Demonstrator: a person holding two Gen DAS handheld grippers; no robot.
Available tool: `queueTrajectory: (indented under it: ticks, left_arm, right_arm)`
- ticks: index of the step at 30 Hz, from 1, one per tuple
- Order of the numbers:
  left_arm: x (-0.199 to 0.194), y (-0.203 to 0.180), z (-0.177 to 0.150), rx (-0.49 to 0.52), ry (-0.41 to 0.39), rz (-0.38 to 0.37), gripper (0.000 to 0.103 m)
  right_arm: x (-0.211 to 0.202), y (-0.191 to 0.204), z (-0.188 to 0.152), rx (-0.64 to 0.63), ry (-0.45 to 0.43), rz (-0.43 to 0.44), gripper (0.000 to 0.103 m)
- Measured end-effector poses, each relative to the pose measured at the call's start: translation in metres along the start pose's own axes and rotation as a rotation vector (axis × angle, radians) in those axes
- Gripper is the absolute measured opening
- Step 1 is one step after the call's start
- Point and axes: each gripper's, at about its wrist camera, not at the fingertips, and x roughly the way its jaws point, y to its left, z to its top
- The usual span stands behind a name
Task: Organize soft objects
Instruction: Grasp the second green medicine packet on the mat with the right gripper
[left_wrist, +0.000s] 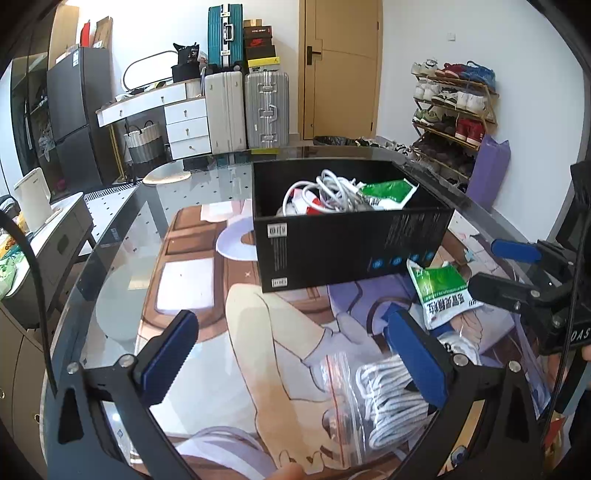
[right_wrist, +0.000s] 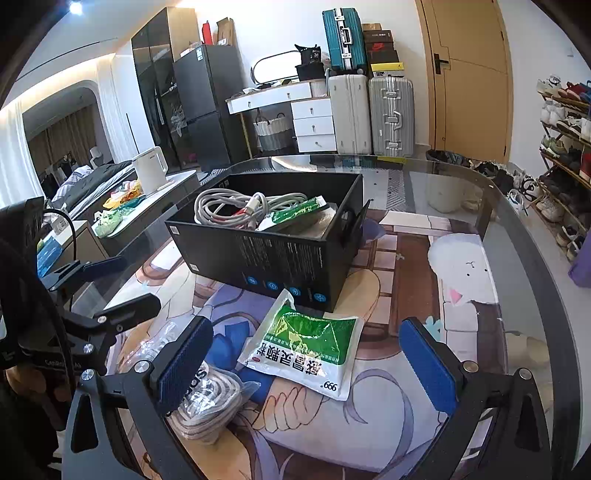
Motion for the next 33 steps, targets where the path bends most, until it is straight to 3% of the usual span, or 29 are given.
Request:
queueTrajectory:
  ticks: [18, 25, 33]
  left_arm:
    - [0.001, -0.005, -0.007, 0.021, 0.017, -0.027, 0.103]
    - [0.002, -0.006, -0.007, 0.020, 0.020, -0.032, 0.103]
    - [0.003, -0.003, -0.008, 0.019, 0.026, -0.042, 0.103]
  right_arm:
    - [0.028, -0.012, -0.007, 0.041, 0.118, 0.001, 0.102]
    - [0.050, -0.009, -0.002, 0.055, 0.207, -0.020, 0.102]
    - [0.066, 0.003, 0.006, 0.030, 0.242, -0.050, 0.102]
